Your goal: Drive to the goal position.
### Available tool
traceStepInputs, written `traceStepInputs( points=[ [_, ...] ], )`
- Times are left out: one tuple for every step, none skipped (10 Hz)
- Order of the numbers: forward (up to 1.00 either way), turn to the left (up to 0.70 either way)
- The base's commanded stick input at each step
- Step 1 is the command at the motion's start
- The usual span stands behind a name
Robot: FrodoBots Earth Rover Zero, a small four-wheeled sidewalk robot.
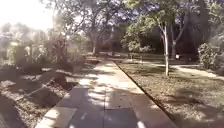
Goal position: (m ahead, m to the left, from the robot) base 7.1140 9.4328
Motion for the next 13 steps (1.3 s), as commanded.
traceStepInputs(
  points=[
    [0.5, 0.0],
    [0.5, 0.0],
    [0.5, 0.0],
    [0.5, 0.0],
    [0.5, 0.0],
    [0.5, 0.0],
    [0.5, 0.0],
    [0.5, 0.0],
    [0.5, 0.0],
    [0.5, 0.0],
    [0.5, 0.0],
    [0.5, 0.0],
    [0.5, 0.0]
  ],
)
